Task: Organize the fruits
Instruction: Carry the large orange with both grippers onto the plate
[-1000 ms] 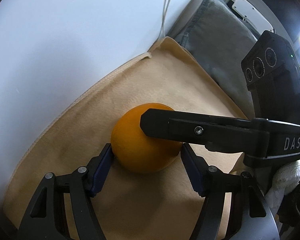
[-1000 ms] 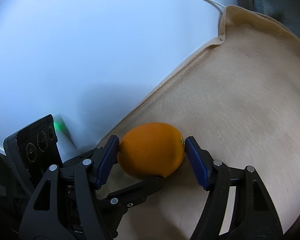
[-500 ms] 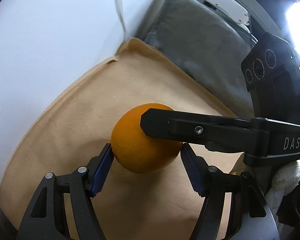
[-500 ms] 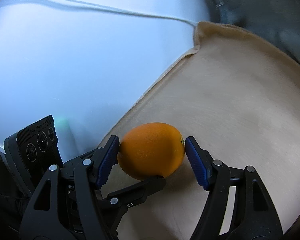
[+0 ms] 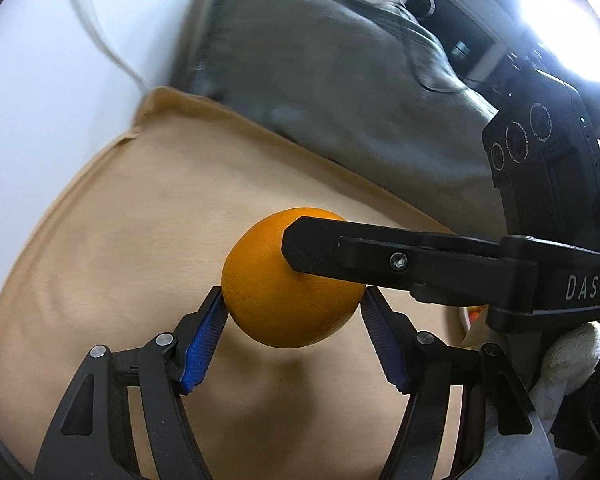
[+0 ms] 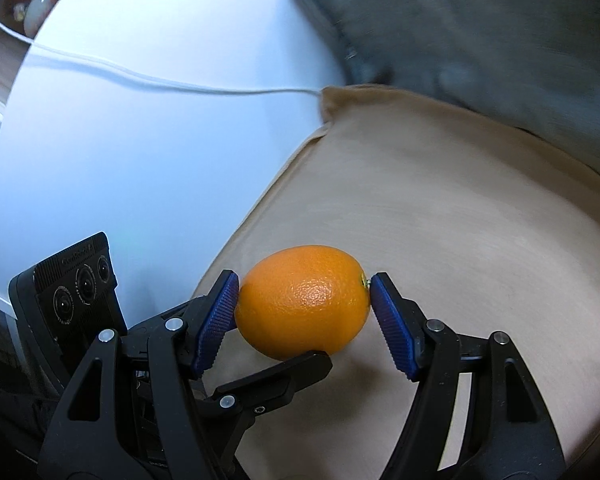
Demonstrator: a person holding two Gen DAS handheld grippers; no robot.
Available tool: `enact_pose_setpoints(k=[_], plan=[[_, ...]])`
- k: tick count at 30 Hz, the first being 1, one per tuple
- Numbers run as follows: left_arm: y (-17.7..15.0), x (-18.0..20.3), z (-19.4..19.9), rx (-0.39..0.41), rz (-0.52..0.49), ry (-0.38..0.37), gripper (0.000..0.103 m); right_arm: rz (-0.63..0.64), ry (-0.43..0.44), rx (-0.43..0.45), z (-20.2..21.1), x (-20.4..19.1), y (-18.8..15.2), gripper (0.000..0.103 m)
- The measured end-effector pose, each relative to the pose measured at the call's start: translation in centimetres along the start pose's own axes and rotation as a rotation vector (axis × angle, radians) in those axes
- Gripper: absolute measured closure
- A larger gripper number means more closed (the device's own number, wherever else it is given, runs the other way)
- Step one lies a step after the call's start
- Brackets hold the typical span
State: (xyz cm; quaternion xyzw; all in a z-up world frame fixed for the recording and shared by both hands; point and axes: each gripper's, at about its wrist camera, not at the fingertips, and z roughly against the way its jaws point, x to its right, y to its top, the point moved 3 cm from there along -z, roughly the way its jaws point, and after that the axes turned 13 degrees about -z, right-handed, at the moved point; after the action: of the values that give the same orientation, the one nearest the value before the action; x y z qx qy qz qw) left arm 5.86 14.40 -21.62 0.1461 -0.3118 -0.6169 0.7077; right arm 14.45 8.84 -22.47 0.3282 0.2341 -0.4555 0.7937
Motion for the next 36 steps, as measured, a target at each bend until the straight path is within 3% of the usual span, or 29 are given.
enact_pose_setpoints(k=[20, 36], plan=[[2.2, 11.6, -3.7, -0.057, -0.190, -0.167, 0.035, -0.186, -0.066, 0.189, 11.5, 8.5, -3.1, 0.032], [2.9, 18.2, -7.2, -0.120, -0.304, -0.291, 0.035, -0.296, -0.143, 0.286, 18.6, 14.6, -5.8, 0.032]])
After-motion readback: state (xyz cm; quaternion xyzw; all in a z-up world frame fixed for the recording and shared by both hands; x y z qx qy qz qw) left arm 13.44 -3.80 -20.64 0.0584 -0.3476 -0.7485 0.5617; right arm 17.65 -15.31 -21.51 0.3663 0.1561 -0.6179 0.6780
